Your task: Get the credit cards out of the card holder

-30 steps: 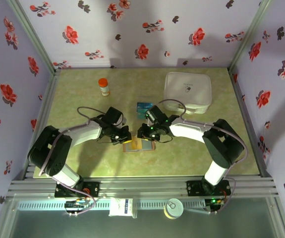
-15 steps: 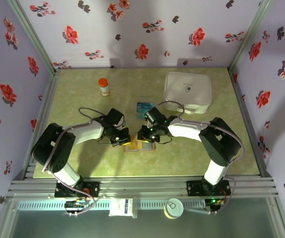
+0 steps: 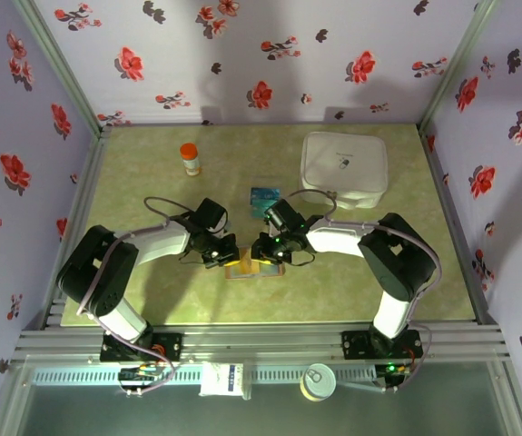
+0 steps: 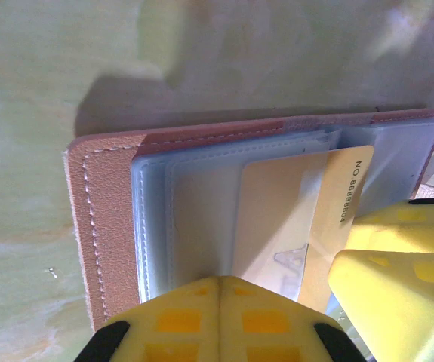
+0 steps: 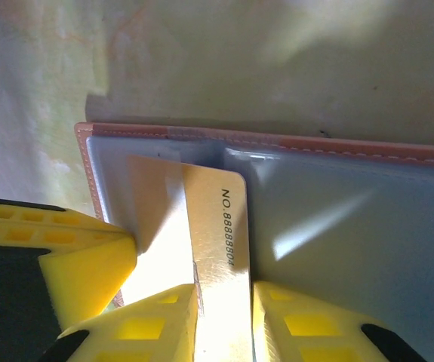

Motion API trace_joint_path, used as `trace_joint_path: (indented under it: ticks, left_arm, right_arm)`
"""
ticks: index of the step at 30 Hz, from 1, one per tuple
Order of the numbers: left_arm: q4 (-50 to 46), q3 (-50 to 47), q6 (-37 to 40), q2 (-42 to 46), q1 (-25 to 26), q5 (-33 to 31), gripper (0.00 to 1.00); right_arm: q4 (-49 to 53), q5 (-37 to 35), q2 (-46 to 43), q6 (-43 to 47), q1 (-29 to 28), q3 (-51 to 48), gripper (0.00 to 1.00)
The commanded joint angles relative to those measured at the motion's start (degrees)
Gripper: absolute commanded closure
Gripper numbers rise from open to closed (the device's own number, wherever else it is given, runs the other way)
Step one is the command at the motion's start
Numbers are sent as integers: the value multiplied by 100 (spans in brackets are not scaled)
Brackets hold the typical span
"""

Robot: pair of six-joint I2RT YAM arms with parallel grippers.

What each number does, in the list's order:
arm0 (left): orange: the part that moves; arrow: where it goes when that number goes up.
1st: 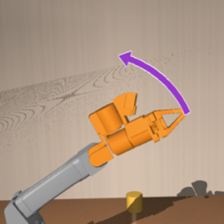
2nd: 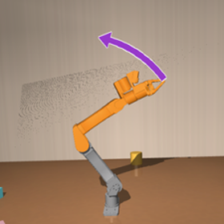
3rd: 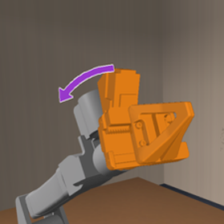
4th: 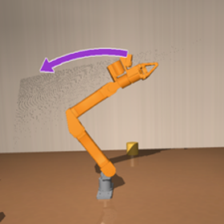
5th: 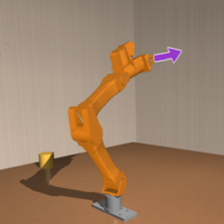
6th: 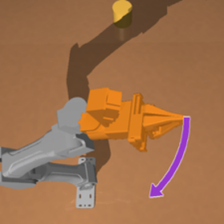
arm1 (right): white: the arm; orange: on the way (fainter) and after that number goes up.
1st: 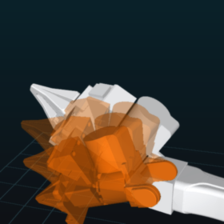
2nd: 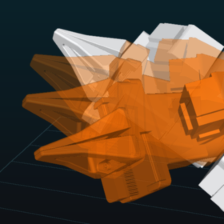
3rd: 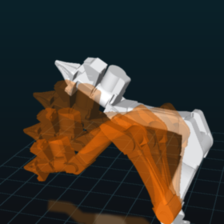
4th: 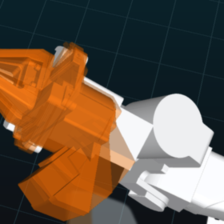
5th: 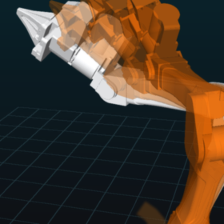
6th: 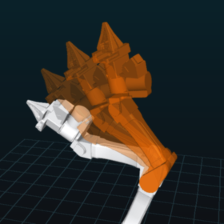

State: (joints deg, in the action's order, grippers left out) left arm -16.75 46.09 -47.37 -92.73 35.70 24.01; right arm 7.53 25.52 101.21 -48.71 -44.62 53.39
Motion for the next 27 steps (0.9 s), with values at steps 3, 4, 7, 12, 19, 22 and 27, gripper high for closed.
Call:
trace_joint_path:
  ticks: [3, 4, 7, 12, 19, 22, 27]
  left_arm:
    - [-218, 41, 185, -123, 35, -123, 100]
    - [-222, 41, 180, -130, 33, -119, 100]
    - [-210, 32, 177, -128, 33, -117, 100]
    - [-193, 33, 180, -112, 33, -117, 100]
    - [-180, 43, 177, -138, 39, -118, 100]
    - [-196, 41, 176, -132, 33, -116, 100]
    - [-226, 66, 192, -140, 38, -117, 100]
  right_arm:
    - [-121, 102, -57, -140, 15, -48, 75]
    - [-115, 103, -66, -139, 15, -46, 75]
    - [-114, 118, -96, -139, 15, -39, 76]
    - [-119, 107, -141, -138, 17, -39, 77]
    - [-116, 120, -186, -122, 15, -40, 80]
    - [-135, 129, -204, -113, 15, -39, 83]
    - [-180, 154, -211, -121, 15, -52, 85]
